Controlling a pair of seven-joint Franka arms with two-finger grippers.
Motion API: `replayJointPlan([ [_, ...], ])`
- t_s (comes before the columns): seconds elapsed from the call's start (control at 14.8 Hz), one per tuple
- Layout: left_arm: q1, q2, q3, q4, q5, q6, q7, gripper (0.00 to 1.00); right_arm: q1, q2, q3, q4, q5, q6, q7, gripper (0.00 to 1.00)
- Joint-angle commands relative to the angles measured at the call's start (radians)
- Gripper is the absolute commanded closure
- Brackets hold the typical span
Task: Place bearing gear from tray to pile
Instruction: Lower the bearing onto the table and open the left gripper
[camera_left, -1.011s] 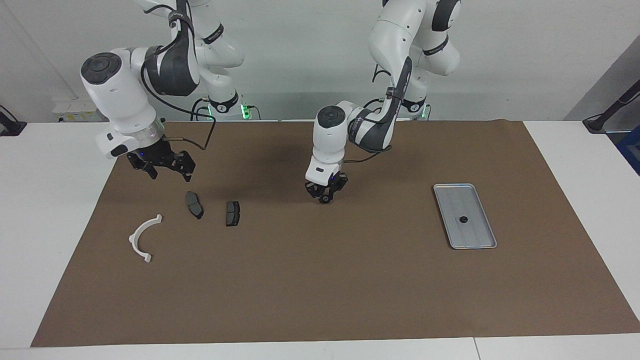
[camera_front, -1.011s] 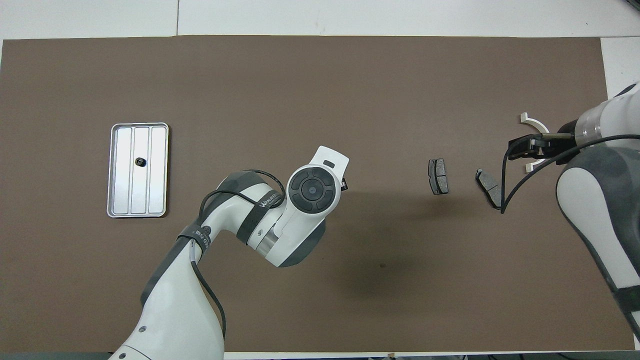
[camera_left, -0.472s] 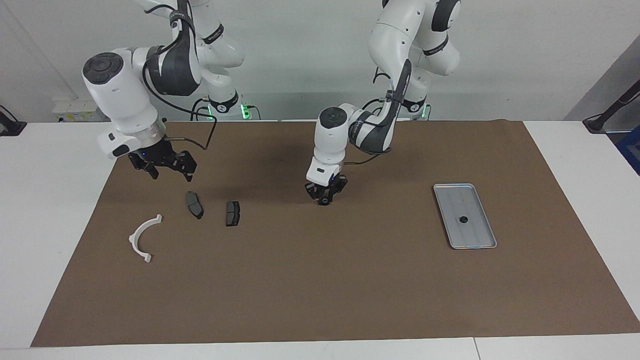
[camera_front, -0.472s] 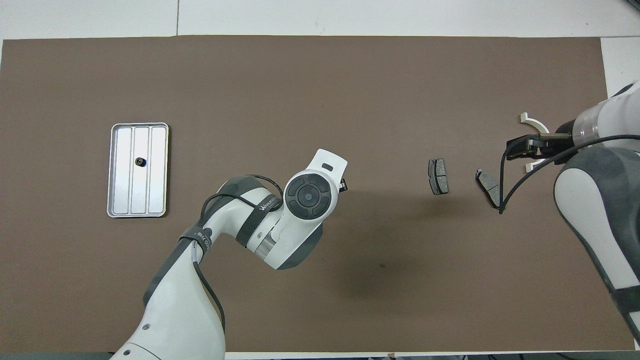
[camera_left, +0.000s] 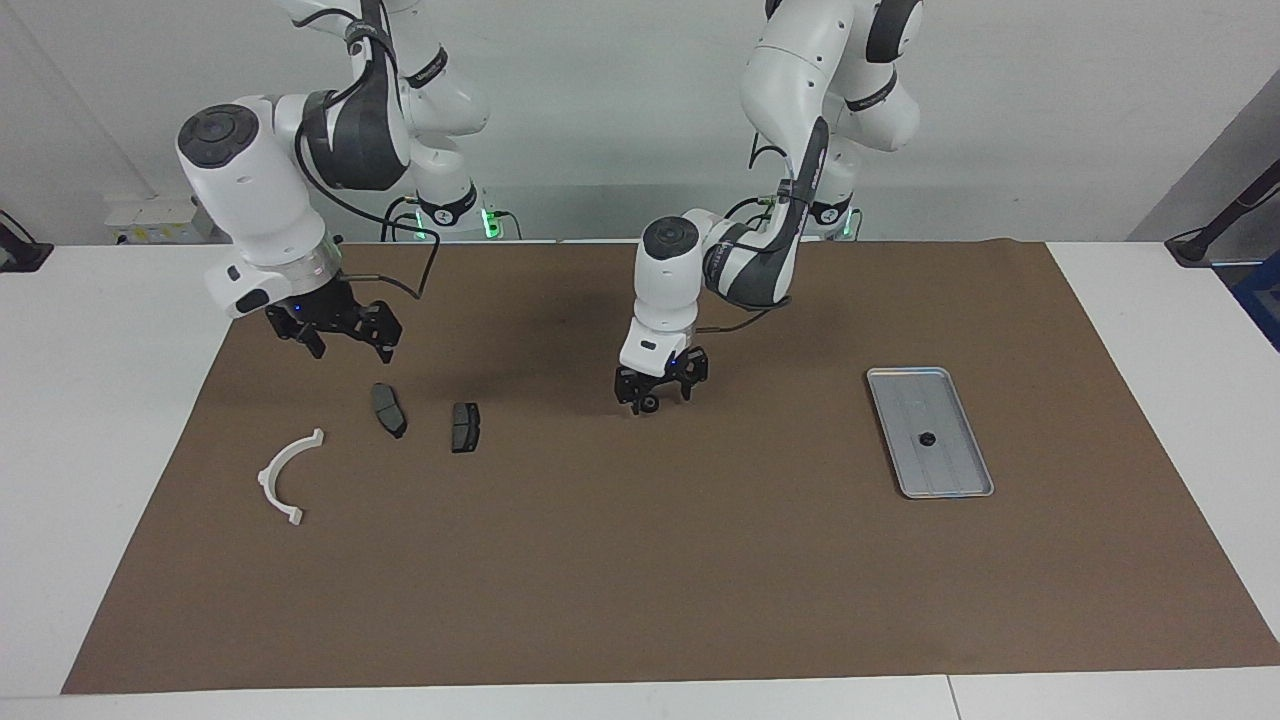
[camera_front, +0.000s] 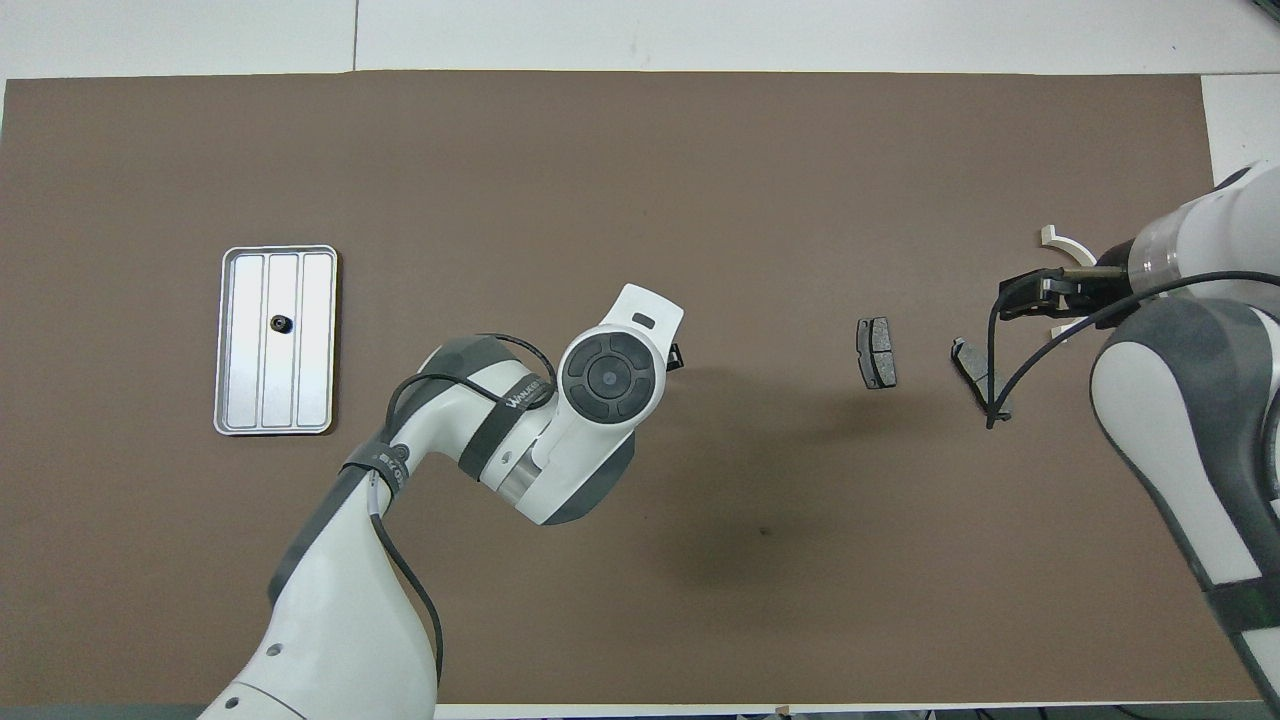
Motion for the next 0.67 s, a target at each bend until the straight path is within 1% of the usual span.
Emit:
replayJointPlan([
  [0.0, 0.145, -0.174, 0.001, -0.005, 0.016, -0.191, 0.237, 0.0, 0.09, -0.002, 0.006, 0.004, 0.022, 0.019, 0.168, 0.0],
  [0.07, 0.208, -0.208, 0.001, 0.002, 0.01, -0.257, 0.332, 0.0, 0.126, 0.007, 0.004, 0.008, 0.023, 0.021, 0.221, 0.0],
  [0.2, 0.339, -0.26, 0.003, 0.008, -0.033, -0.311, 0.536, 0.0, 0.205, 0.033, 0.006, 0.019, 0.023, 0.045, 0.365, 0.0],
  [0.34, 0.461, -0.267, 0.003, 0.008, -0.061, -0.311, 0.714, 0.0, 0.295, 0.074, 0.006, 0.031, 0.023, 0.088, 0.514, 0.0],
  [0.47, 0.569, -0.267, 0.003, 0.001, -0.084, -0.297, 0.878, 0.0, 0.364, 0.143, 0.004, 0.083, 0.019, 0.101, 0.637, 0.0],
  [0.54, 0.61, -0.268, 0.004, -0.018, -0.099, -0.284, 0.952, 0.0, 0.392, 0.183, 0.004, 0.119, 0.016, 0.107, 0.692, 0.0],
  [0.61, 0.624, -0.271, 0.006, -0.059, -0.099, -0.253, 0.994, 0.0, 0.418, 0.214, 0.004, 0.145, 0.014, 0.122, 0.746, 0.0],
])
